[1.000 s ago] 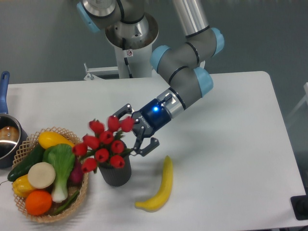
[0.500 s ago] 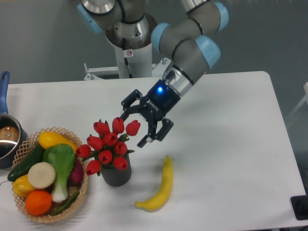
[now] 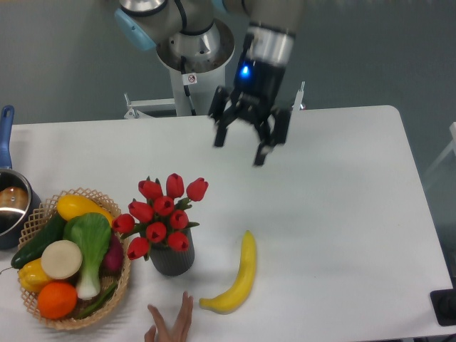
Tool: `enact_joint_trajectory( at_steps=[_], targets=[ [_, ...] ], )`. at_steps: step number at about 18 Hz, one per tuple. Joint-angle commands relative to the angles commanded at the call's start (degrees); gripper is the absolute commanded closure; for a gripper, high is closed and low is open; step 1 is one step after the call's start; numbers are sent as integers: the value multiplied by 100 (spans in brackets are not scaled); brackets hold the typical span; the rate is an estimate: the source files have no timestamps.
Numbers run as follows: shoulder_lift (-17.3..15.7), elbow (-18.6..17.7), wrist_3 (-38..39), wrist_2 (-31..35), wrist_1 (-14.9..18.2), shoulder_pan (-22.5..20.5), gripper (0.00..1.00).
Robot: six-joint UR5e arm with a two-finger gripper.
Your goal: Insert the flowers into the vase
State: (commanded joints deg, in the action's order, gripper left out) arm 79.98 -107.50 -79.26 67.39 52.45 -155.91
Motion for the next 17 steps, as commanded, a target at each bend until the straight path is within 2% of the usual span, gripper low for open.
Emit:
enact_joint_trajectory(
  at_steps=[1, 3, 5, 8, 12, 17],
  targets=[
    [0, 166, -263, 97, 228, -35, 0],
    [-35, 483, -851, 282, 956, -27, 0],
    [8, 712, -1545, 432, 1319, -9, 0],
    [43, 765, -1891, 441, 1434, -18, 0],
    [52, 1099, -2040, 450, 1944, -141, 0],
    [52, 1065, -2278, 450, 1971, -220, 0]
  ],
)
